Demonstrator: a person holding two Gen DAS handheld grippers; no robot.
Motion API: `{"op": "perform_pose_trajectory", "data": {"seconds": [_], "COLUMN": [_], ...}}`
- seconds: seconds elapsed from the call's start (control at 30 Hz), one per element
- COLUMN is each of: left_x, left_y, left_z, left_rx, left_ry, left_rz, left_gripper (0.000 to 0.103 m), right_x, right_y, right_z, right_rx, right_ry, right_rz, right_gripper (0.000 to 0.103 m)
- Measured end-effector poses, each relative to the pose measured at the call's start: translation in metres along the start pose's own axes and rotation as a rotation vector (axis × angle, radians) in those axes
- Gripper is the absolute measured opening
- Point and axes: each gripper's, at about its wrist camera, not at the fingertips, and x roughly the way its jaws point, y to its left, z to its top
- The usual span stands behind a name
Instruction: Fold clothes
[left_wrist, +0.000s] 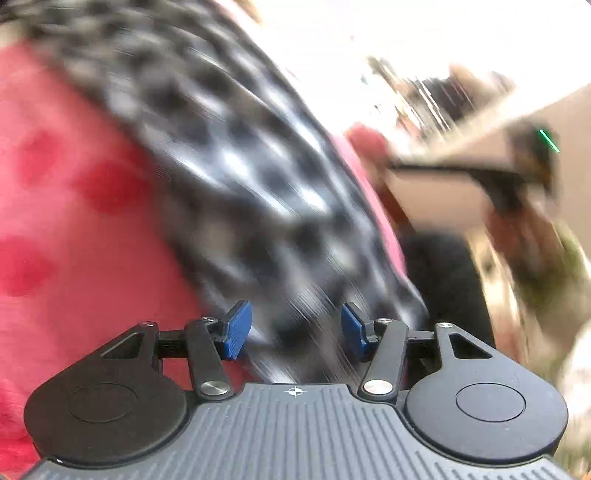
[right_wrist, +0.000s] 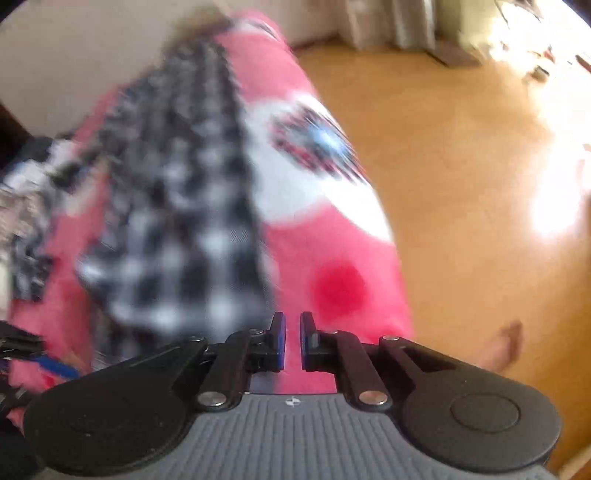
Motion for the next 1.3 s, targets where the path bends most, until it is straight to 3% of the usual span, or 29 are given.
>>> {"op": "perform_pose_trajectory", "data": {"seconds": [0.03,0.1,0.2,0.3,0.37,0.43,0.5,0.77,0.8,0.87,1.0,1.07,1.13,1.23,1.27,1.3], "left_x": [-0.002,-0.006,-0.003,0.015,0.028,0.036,0.026,-0.001,0.000,-0.007,-0.023,-0.026,-0.024,-0.017,-0.013,-0.009], "left_y": [0.008,0.023,0.034,0.031,0.028,0.027,0.035,0.115,0.120,0.125,0.115,0.105,0.097,0.088,0.087,0.087], "left_z": [0.006,0.019,0.038,0.057,0.066,0.066,0.055,-0.013,-0.019,-0.023,-0.011,0.008,0.033,0.065,0.073,0.079], "left_rx": [-0.044,-0.126,-0.183,-0.164,-0.135,-0.132,-0.215,-0.756,-0.789,-0.800,-0.707,-0.616,-0.550,-0.474,-0.461,-0.455], "left_ry": [-0.040,-0.124,-0.216,-0.244,-0.231,-0.230,-0.281,-0.408,-0.420,-0.431,-0.457,-0.452,-0.431,-0.388,-0.373,-0.360], "left_rz": [0.029,0.083,0.131,0.224,0.292,0.339,0.284,-0.162,-0.161,-0.085,-0.035,-0.001,0.046,0.092,0.101,0.111], "left_gripper": [0.054,0.054,0.054,0.051,0.037,0.014,0.008,0.005,0.005,0.005,0.007,0.017,0.040,0.052,0.053,0.053], "right_x": [0.000,0.007,0.020,0.034,0.041,0.047,0.054,0.055,0.055,0.055,0.051,0.048,0.048,0.054,0.057,0.062], "right_y": [0.015,0.048,0.097,0.121,0.124,0.120,0.114,0.091,0.092,0.097,0.107,0.116,0.132,0.166,0.178,0.189], "right_z": [0.006,0.014,0.020,0.012,0.004,-0.002,-0.004,-0.014,-0.015,-0.015,-0.017,-0.016,-0.015,-0.010,-0.008,-0.006], "right_rx": [-0.030,-0.117,-0.249,-0.287,-0.264,-0.225,-0.197,-0.140,-0.146,-0.157,-0.201,-0.252,-0.336,-0.476,-0.516,-0.550], "right_ry": [-0.015,-0.031,-0.041,-0.024,0.001,0.025,0.041,0.068,0.069,0.066,0.049,0.036,0.015,-0.027,-0.042,-0.057], "right_rz": [0.040,0.104,0.159,0.174,0.171,0.162,0.152,0.157,0.160,0.165,0.165,0.165,0.169,0.168,0.172,0.181], "right_gripper": [0.012,0.027,0.029,0.029,0.029,0.029,0.029,0.029,0.029,0.029,0.029,0.029,0.029,0.039,0.048,0.049]}}
